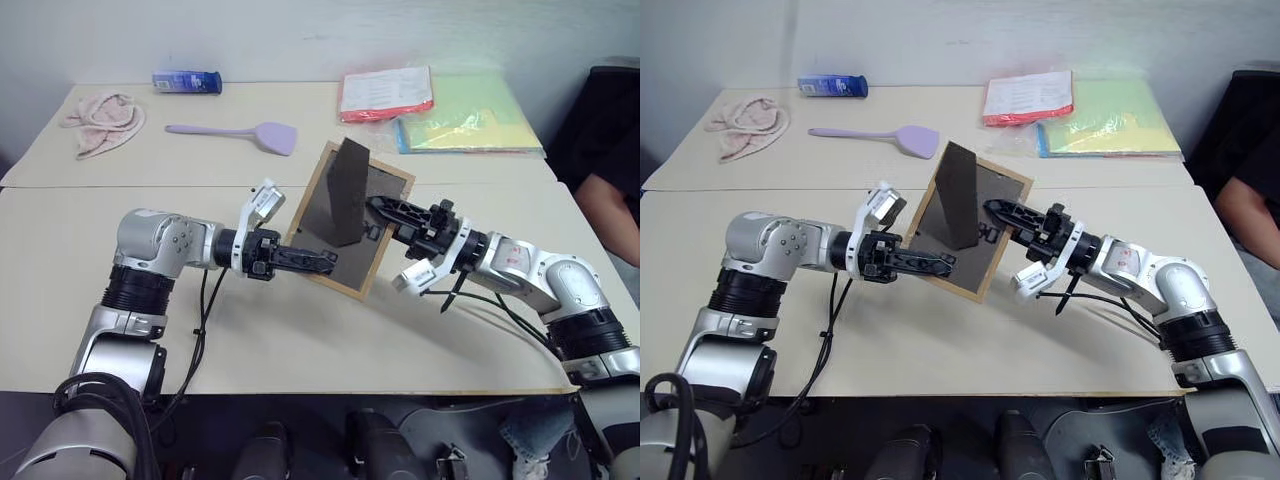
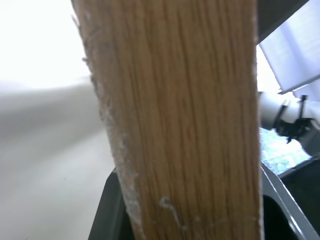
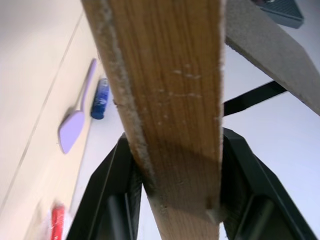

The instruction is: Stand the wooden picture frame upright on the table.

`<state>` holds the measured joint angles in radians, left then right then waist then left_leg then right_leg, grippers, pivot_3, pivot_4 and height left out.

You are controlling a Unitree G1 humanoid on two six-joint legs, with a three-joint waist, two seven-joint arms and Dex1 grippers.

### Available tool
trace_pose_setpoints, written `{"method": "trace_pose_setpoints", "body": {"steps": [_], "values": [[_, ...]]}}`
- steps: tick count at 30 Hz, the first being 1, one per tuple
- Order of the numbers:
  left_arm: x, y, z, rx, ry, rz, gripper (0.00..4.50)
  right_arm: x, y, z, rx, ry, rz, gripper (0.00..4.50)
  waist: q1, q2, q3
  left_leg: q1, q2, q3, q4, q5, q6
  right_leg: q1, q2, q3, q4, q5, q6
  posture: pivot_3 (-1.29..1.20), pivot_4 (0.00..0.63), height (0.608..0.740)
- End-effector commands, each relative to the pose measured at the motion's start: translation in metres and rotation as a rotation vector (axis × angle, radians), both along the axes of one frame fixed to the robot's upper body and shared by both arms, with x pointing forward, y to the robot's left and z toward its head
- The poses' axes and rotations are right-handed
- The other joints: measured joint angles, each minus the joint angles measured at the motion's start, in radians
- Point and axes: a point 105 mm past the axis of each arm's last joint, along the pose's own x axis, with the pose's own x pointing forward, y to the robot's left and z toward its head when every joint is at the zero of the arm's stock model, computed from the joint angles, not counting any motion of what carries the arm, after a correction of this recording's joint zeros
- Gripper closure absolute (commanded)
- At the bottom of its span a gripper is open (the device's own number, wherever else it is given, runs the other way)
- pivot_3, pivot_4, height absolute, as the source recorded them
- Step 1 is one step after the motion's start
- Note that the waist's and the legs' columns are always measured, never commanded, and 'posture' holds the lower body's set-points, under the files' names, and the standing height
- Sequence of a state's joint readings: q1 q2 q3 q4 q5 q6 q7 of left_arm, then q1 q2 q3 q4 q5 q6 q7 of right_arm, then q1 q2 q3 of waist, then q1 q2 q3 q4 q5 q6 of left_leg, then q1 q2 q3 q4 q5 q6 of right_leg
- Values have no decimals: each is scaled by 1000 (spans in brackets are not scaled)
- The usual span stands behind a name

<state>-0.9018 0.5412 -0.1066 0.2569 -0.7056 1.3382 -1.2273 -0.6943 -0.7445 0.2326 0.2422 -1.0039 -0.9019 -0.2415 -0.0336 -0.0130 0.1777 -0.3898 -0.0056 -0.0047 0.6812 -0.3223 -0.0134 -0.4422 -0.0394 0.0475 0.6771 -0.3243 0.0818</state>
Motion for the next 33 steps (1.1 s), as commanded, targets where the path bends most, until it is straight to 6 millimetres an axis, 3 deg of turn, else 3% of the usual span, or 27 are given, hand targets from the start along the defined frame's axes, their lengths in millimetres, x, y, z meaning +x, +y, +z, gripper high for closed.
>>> {"method": "trace_pose_setpoints", "body": {"steps": [1,4,6,11,13,17,21,24,27,29,33], "values": [[2,2,8,10,-117,11,2825,-3,4,9,23,10,58,3071,-2,0,0,0,0,0,0,0,0,0,0,0,0,0,0,0,150,740],[8,7,8,5,-126,47,1890,-4,1,13,44,33,72,3211,-6,0,0,0,0,0,0,0,0,0,0,0,0,0,0,0,150,740],[8,22,15,-2,-160,82,1393,-2,-3,15,70,74,72,3224,-11,0,0,0,0,1,0,0,0,0,0,1,1,0,0,0,150,740],[-11,79,44,25,-322,189,0,0,-7,13,83,183,93,3225,-45,0,0,2,1,0,-3,0,0,-1,3,5,1,0,0,0,150,740],[-21,92,53,27,-366,214,0,2,-9,12,111,236,95,3225,-50,0,0,2,2,-1,-3,0,0,-1,3,5,1,0,0,0,150,740],[-51,114,49,171,-577,218,0,8,-7,3,299,627,145,3226,-57,0,0,3,2,0,-4,0,0,0,3,6,-1,0,0,0,150,740],[-50,111,29,257,-712,295,0,8,12,-8,603,1340,311,3226,-44,-1,0,3,2,-5,-1,-1,2,4,1,3,-1,0,0,0,150,740],[-43,110,23,262,-812,351,0,3,25,-22,661,1693,394,3227,-22,0,0,3,2,-9,1,-3,5,7,-1,-2,-2,0,0,0,150,740],[-37,110,26,244,-881,396,0,1,31,-45,672,1930,412,3227,-9,-1,0,3,2,-12,1,-5,7,9,-2,-5,-5,0,0,0,150,740],[-36,109,28,232,-901,404,0,0,32,-50,678,2003,425,3227,4,-1,0,3,1,-12,1,-5,7,9,-2,-6,-6,0,0,0,150,740],[-38,110,38,181,-865,403,0,1,38,-87,681,2130,367,3227,7,-1,0,2,0,-12,1,-5,7,10,-3,-7,-11,0,0,0,150,740]]}}
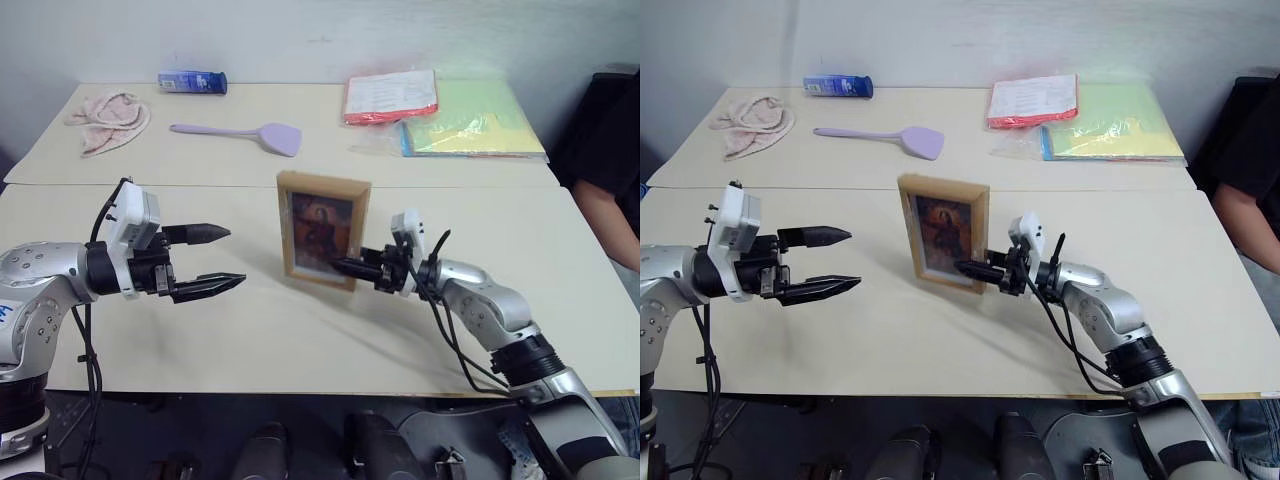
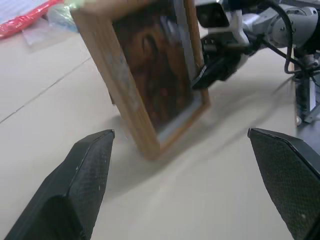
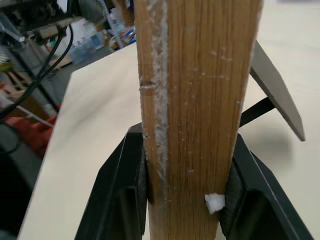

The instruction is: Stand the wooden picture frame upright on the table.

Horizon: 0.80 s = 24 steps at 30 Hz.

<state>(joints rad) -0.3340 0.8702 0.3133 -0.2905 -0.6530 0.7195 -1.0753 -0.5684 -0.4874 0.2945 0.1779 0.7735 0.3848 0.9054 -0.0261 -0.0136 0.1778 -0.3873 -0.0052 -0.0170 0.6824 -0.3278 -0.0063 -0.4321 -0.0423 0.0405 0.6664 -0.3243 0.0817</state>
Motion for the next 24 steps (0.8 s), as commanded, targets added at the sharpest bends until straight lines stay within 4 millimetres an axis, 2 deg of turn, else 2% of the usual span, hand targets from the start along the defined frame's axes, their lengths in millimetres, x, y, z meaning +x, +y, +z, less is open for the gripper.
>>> {"method": "trace_pose_setpoints", "body": {"steps": [1,4,6,9,12,14,17,19,21,24], "values": [[-3,3,18,-40,-32,-15,0,3,-1,-11,23,32,-8,3227,-2,0,0,0,0,-1,0,0,1,1,0,-1,-1,0,0,0,150,740],[-2,3,16,-17,-38,-12,0,3,-4,-24,8,50,-20,3227,-7,0,0,1,0,0,0,0,0,1,0,-1,-1,0,0,0,150,740],[-1,2,17,-19,-34,-18,0,1,-10,-28,4,57,-22,2502,-5,0,0,1,0,-1,-1,0,0,1,0,-1,0,0,0,0,150,740],[1,0,17,-21,-27,-26,0,-5,-19,-27,-13,40,-17,1642,-1,0,0,1,0,-1,0,0,0,1,0,-2,-1,0,0,0,150,740],[4,-1,12,-2,-3,-45,0,-11,-43,-23,-119,-14,-47,665,0,0,0,1,-1,-1,0,0,0,2,0,-2,-2,0,0,0,150,740],[7,-1,9,7,3,-54,0,-23,-76,-5,-192,-36,-69,34,6,1,0,0,-1,-1,0,0,0,2,0,-2,-3,0,0,0,150,740],[10,0,7,21,0,-65,0,-40,-112,27,-261,-84,-108,34,14,1,0,0,-1,-1,0,0,0,3,-1,-3,-5,0,1,0,150,740],[13,1,8,22,-2,-67,0,-63,-138,62,-261,-80,-107,34,11,1,0,1,0,-1,0,-2,3,3,0,-2,-5,0,1,0,150,740],[17,2,7,28,-13,-69,0,-82,-148,84,-254,-64,-84,34,12,2,0,1,0,-1,-1,-2,4,3,0,-2,-4,0,1,0,150,740],[23,0,7,28,-31,-76,0,-100,-147,99,-242,-47,-55,34,7,1,0,3,1,-1,-2,-3,4,5,1,-2,-4,0,0,0,150,740]]}}
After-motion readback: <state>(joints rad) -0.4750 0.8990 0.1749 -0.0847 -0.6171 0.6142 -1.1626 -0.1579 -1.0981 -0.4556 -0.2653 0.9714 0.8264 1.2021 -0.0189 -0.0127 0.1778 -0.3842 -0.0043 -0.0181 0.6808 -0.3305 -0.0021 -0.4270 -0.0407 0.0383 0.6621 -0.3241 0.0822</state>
